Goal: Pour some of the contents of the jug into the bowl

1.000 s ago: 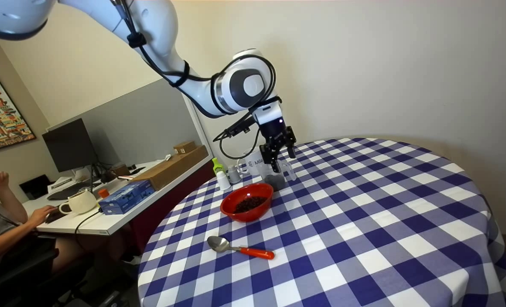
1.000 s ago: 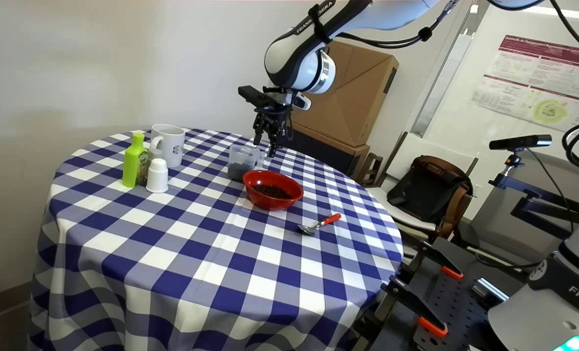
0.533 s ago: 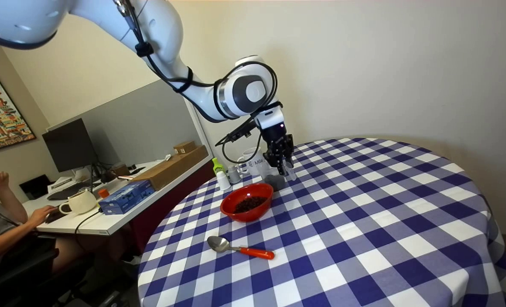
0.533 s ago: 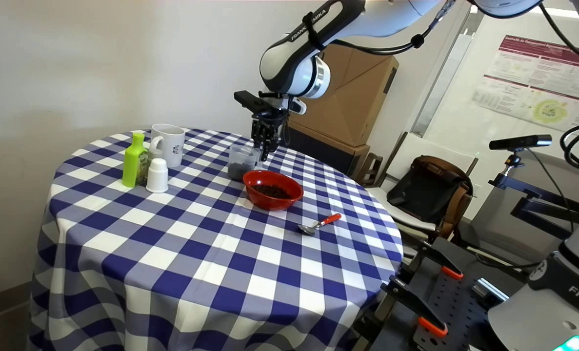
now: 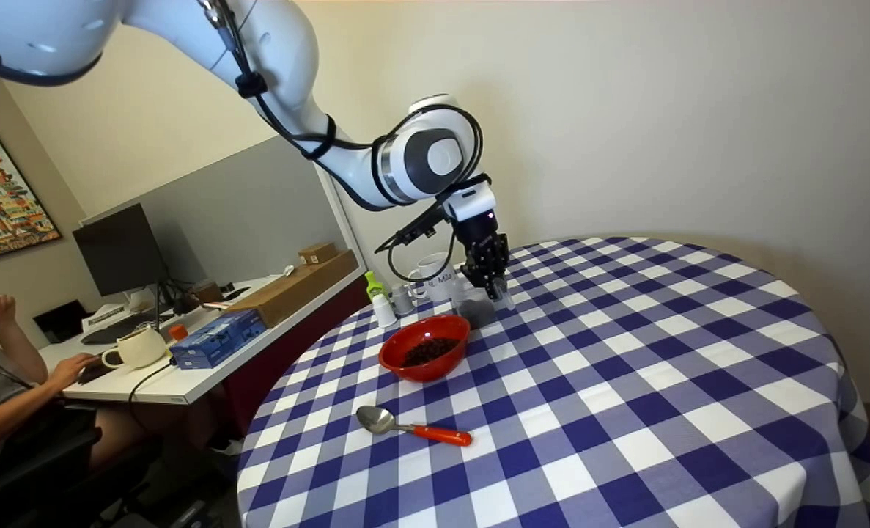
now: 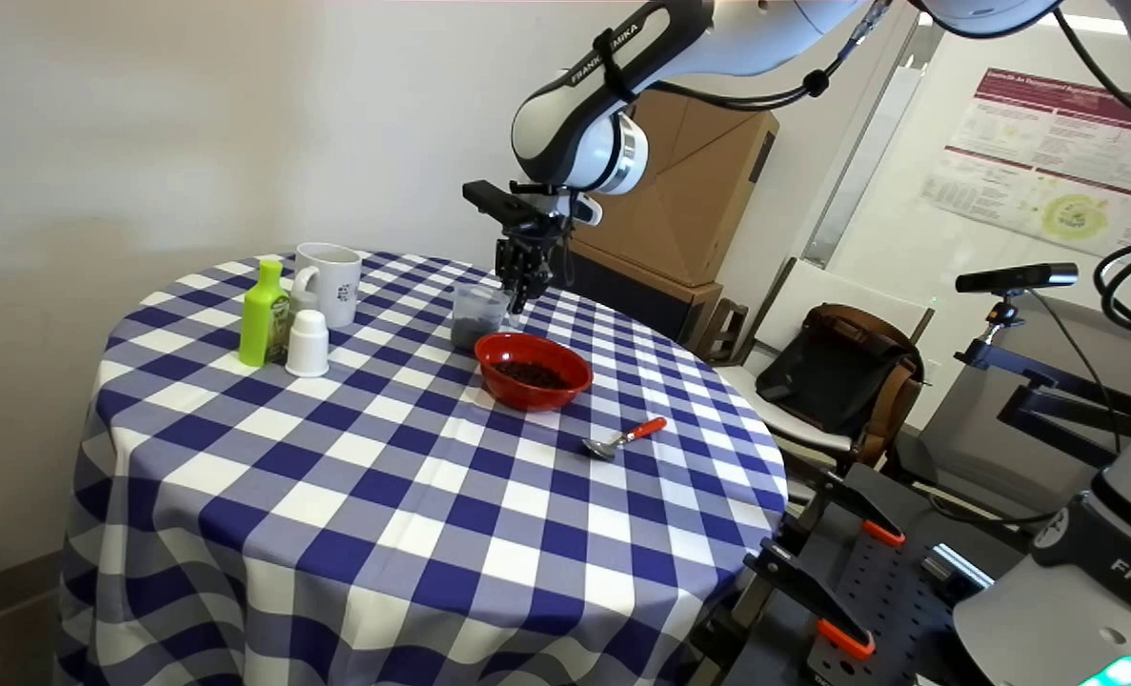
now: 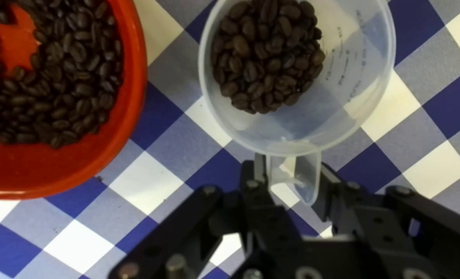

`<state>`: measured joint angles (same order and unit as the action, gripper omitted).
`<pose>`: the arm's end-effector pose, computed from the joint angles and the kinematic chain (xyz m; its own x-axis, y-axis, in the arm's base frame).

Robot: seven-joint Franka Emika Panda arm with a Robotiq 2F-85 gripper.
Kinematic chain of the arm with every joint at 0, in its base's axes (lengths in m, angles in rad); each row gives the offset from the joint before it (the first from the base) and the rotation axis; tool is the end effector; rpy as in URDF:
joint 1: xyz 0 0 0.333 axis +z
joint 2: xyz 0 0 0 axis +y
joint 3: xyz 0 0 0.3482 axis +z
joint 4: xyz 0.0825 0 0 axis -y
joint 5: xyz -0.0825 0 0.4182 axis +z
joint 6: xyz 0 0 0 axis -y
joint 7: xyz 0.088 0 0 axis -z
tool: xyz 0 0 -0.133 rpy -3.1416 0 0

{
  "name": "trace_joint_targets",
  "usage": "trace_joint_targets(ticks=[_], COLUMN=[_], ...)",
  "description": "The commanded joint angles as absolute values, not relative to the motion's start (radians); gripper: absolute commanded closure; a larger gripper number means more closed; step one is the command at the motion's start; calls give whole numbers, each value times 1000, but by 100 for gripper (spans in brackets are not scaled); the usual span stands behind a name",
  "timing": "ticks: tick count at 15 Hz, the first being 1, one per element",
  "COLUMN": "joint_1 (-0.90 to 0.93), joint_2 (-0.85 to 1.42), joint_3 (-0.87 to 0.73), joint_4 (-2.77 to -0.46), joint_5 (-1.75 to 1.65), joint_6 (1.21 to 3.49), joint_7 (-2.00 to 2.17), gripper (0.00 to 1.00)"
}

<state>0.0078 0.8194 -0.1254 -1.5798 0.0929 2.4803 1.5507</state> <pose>0.7500 -0.0756 0.1363 -0.1258 -0.9916 0.0301 -0.9885 0.1227 -0.0884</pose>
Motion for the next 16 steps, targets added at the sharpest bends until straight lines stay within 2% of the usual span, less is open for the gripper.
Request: trace_joint_targets(ticks=[1,9,16], joint_1=[-5,-13,47], joint_2=[815,690,462], joint_3=[-134,-169,-263], joint_4=[-1576,-1681,-1914], joint_5=[102,49,-79], joint_6=[2467,2490,2586], joint_7=[1494,1269,1194], gripper=[93,93,93])
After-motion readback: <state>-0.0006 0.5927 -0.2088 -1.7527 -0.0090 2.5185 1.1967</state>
